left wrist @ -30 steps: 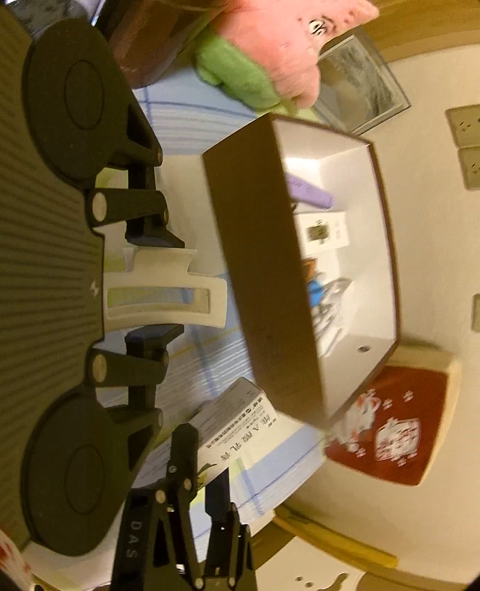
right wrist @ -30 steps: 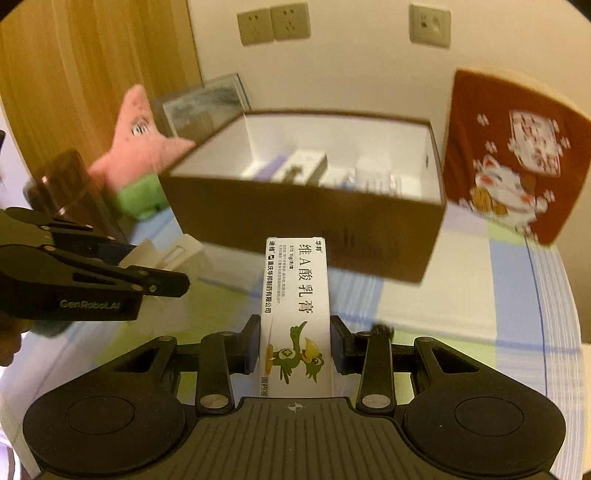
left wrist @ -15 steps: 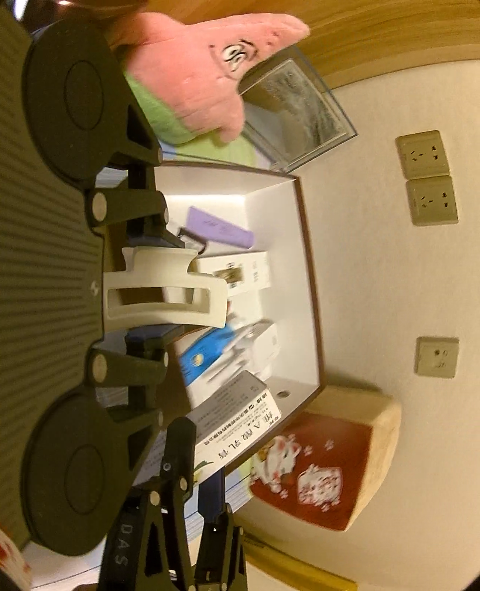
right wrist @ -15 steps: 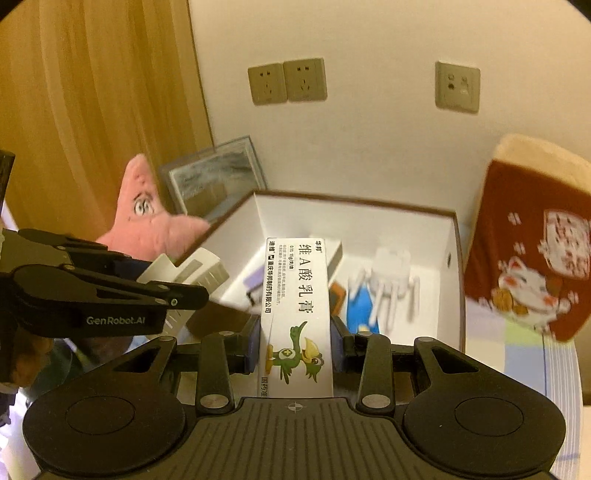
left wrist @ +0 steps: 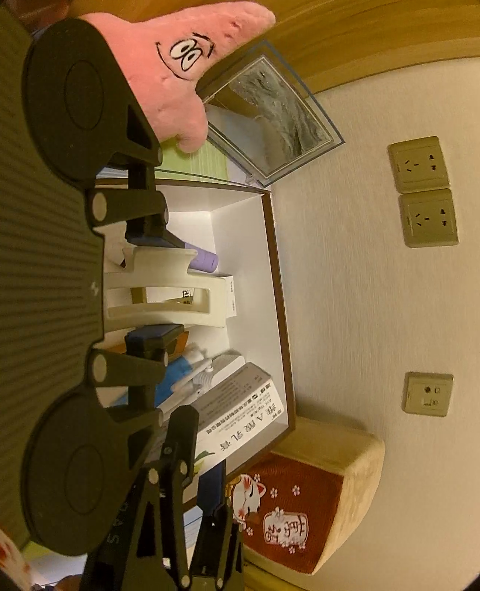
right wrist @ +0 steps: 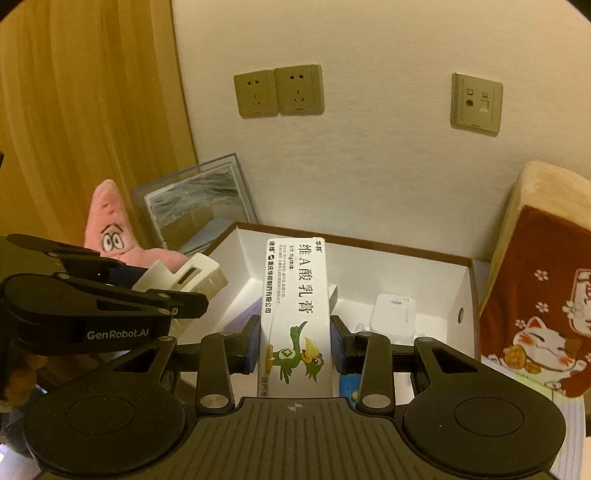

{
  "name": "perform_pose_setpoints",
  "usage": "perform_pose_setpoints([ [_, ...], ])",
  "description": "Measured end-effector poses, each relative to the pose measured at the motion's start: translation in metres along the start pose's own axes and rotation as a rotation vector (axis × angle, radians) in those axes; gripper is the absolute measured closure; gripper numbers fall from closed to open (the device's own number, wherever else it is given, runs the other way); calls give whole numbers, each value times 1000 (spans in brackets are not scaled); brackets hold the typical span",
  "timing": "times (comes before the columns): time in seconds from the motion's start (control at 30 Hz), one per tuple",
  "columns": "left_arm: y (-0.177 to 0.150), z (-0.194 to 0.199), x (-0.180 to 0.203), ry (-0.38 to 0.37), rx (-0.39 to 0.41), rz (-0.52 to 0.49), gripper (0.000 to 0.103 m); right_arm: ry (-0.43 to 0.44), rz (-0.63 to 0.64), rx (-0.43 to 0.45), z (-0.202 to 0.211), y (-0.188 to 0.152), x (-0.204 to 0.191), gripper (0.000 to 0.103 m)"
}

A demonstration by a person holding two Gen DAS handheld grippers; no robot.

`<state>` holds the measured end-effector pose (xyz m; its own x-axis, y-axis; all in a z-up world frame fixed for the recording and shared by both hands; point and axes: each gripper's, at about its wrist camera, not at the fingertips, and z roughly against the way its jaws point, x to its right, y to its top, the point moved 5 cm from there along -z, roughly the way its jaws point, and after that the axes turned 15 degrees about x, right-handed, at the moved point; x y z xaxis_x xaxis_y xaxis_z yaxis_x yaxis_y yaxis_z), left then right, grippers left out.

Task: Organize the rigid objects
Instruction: 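Carry the white holder with the left tool while the right tool carries the medicine box into the brown box, then lower the holder with the left tool while the right tool lowers the medicine box, then open both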

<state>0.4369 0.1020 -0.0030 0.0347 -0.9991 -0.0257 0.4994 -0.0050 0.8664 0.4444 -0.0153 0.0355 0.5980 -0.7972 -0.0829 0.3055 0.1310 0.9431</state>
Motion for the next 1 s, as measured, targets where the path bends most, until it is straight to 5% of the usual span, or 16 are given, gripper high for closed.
perform_pose_setpoints([
  [0.9,-35,-71,-16,1,-121,19,67,-52,-39,-82,-65,-40,30,68],
  [1.0,-37,-73,-16,-3,-123,16,67,-99,-6,-93,-65,-43,31,60],
])
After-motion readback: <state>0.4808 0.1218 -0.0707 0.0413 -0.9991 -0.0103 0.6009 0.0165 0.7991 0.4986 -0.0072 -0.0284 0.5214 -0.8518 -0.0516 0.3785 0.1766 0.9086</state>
